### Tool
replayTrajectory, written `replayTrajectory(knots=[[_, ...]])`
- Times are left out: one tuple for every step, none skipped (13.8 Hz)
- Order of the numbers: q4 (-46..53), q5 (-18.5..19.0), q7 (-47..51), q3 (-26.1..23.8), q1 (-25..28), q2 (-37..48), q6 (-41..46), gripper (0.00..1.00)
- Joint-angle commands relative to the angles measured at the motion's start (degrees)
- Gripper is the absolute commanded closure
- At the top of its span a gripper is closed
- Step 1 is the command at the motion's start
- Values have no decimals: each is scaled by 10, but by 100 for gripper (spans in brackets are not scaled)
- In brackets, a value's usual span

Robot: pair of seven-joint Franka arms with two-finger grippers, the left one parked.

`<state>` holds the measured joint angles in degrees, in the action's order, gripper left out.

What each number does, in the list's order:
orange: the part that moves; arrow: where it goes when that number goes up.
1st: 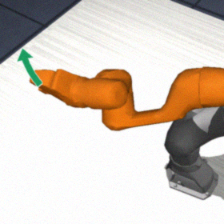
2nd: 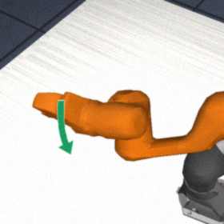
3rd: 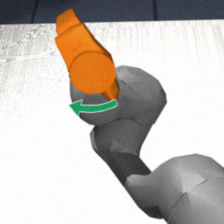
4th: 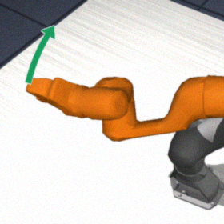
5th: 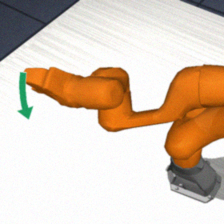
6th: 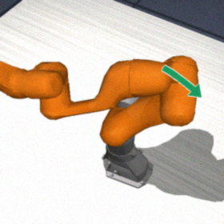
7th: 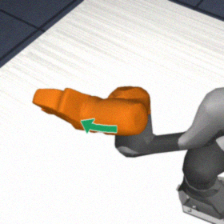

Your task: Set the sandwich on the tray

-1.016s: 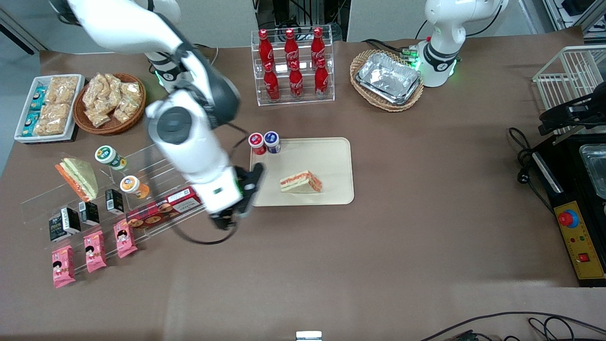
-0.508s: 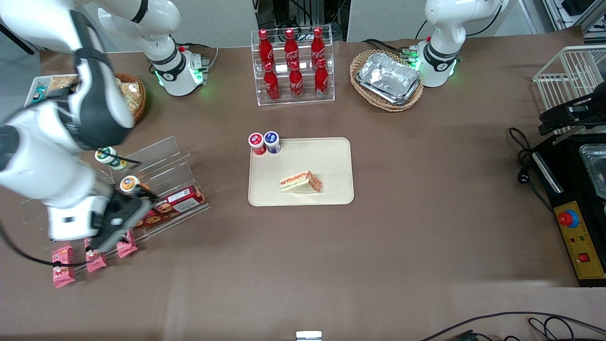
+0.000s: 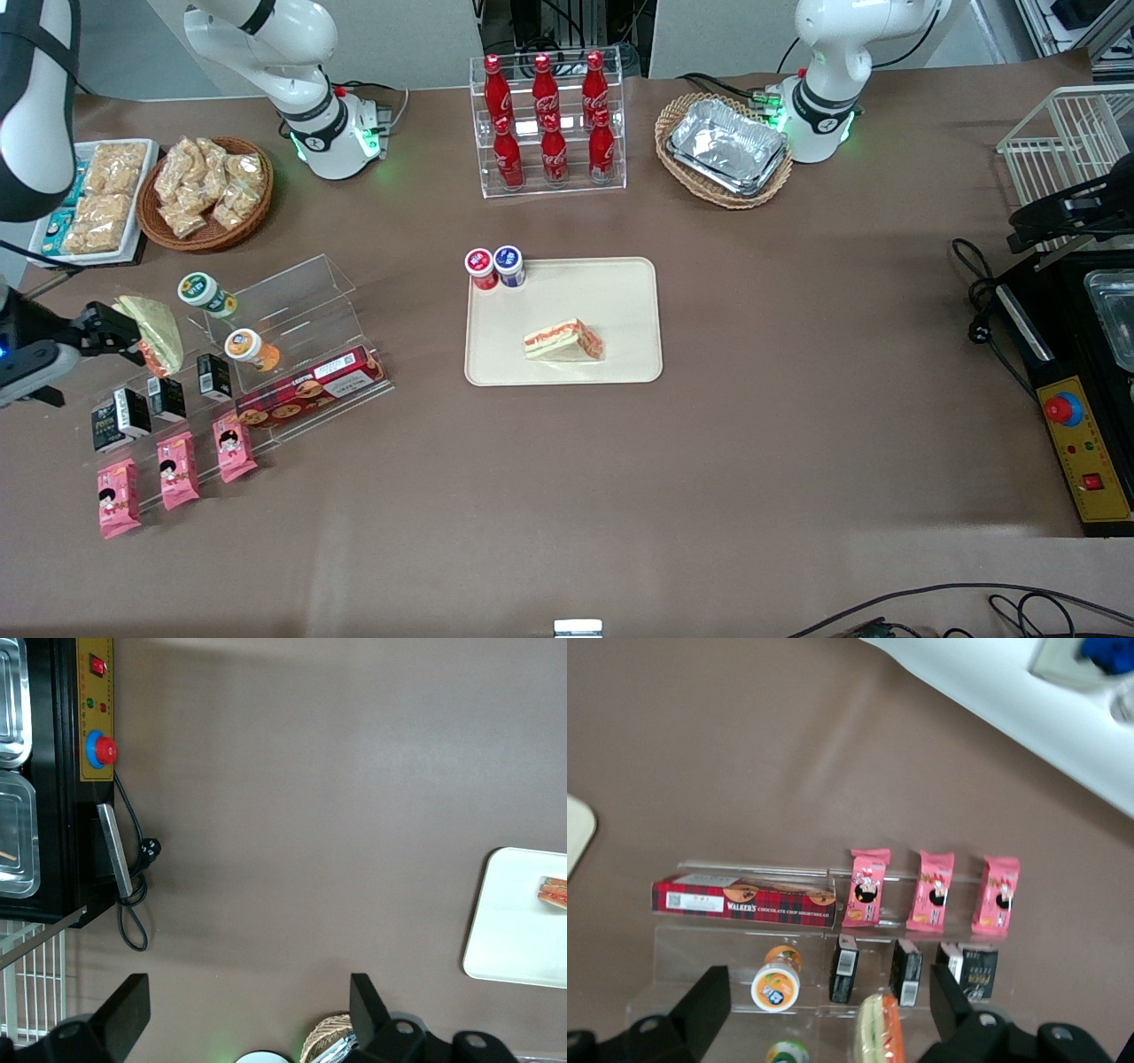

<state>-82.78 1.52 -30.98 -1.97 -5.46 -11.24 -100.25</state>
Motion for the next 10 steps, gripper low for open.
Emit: replayTrajectory(knots=[[-12, -10, 101, 13, -1, 16, 19, 0], [-12, -10, 107, 16, -2, 18, 25, 0], [-12, -10, 111, 25, -2, 18, 32, 0], [-10, -10, 113, 37, -1, 18, 35, 0], [-4, -10, 114, 39, -2, 18, 37, 0], [-2, -9, 123, 39, -2, 18, 44, 0], [7, -9, 161, 38, 3, 18, 51, 0], [10, -10, 224, 34, 6, 18, 62, 0], [11, -10, 285, 31, 6, 18, 69, 0], [13, -10, 298, 23, 7, 18, 69, 0]])
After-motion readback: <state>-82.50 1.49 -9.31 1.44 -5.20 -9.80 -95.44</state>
